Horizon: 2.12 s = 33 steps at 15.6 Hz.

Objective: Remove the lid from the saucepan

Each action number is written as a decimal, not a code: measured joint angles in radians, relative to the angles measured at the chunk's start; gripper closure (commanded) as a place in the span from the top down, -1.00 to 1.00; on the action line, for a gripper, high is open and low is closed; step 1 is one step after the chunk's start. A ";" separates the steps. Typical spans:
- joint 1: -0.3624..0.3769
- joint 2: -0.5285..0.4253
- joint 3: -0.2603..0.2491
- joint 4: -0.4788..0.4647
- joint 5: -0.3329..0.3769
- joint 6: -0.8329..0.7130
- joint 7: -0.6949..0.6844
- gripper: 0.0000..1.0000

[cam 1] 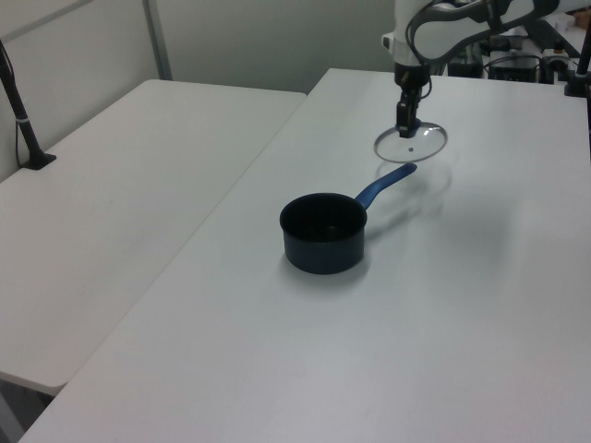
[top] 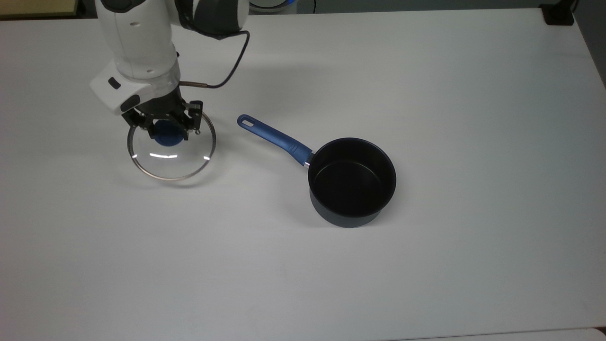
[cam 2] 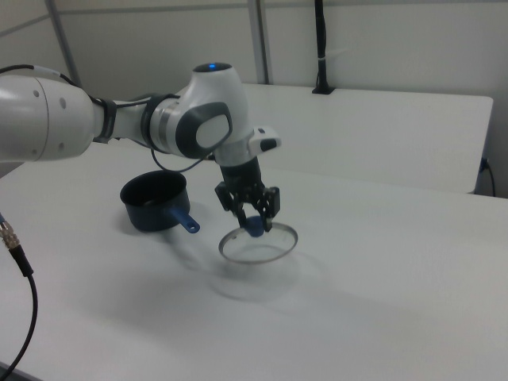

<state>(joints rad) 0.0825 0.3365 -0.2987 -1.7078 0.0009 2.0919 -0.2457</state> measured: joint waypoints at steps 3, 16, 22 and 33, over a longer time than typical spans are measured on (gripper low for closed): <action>-0.001 -0.019 -0.002 -0.057 0.000 0.001 -0.011 -0.08; 0.112 -0.247 0.001 -0.398 -0.072 0.038 -0.024 -0.08; 0.133 -0.285 0.003 -0.457 -0.090 0.045 -0.024 -0.08; 0.134 -0.265 0.032 -0.472 -0.168 0.046 -0.024 0.16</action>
<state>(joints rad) 0.2168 0.0719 -0.2663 -2.1796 -0.1669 2.1376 -0.2693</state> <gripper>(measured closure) 0.392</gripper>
